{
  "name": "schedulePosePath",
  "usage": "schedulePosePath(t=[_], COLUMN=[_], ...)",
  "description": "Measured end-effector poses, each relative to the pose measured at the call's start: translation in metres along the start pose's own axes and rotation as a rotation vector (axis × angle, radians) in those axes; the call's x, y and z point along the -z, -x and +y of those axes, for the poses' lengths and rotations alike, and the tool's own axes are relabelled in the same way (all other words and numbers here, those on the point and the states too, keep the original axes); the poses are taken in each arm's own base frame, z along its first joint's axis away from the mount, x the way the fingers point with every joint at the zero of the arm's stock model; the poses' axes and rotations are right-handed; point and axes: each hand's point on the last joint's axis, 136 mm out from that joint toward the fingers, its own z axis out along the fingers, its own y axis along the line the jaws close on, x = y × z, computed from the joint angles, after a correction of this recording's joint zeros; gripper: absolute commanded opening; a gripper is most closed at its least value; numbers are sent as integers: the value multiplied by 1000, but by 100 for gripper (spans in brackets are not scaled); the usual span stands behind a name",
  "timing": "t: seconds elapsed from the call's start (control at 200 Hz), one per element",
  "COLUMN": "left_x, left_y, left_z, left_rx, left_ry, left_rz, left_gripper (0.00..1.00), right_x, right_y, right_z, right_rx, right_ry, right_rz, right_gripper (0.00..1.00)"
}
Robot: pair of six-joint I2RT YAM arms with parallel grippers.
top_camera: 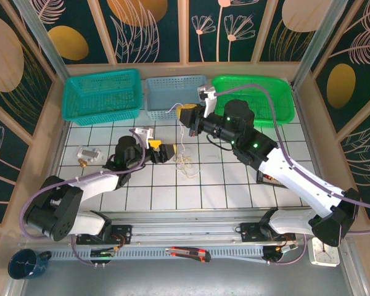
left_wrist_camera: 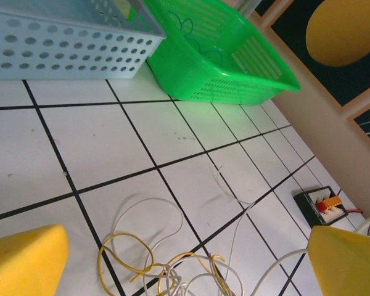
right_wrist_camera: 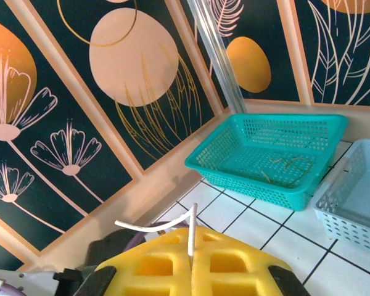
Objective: Untangle the cables
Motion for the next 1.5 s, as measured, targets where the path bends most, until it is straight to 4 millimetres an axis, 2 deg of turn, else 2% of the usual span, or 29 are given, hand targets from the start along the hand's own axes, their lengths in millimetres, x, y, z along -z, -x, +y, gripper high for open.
schedulePosePath(t=[0.275,0.39,0.686,0.836,0.971,1.116,1.321,1.501], left_x=[-30,-40,-58,-61,-56,-40,-6,19], left_y=[-5,-11,-23,-29,-33,-32,-14,0], left_z=[-32,-37,-29,-29,-27,-27,-34,-45], left_rx=[-61,-67,-28,-19,-19,-36,-97,-139], left_ry=[-113,-134,-139,-151,-144,-117,-70,-66], left_rz=[31,43,50,61,57,38,-48,-115], left_gripper=[99,94,74,77,83,91,98,98], right_x=[1,2,12,19,23,22,22,22], right_y=[5,11,55,78,89,90,91,92], right_z=[2,5,32,45,50,48,44,43], right_rx=[1,-2,10,28,37,38,38,37], right_ry=[5,11,86,123,134,128,114,114], right_rz=[-11,-24,-114,-173,-204,-209,-214,-214], right_gripper=[0,0,0,0,0,0,0,0])
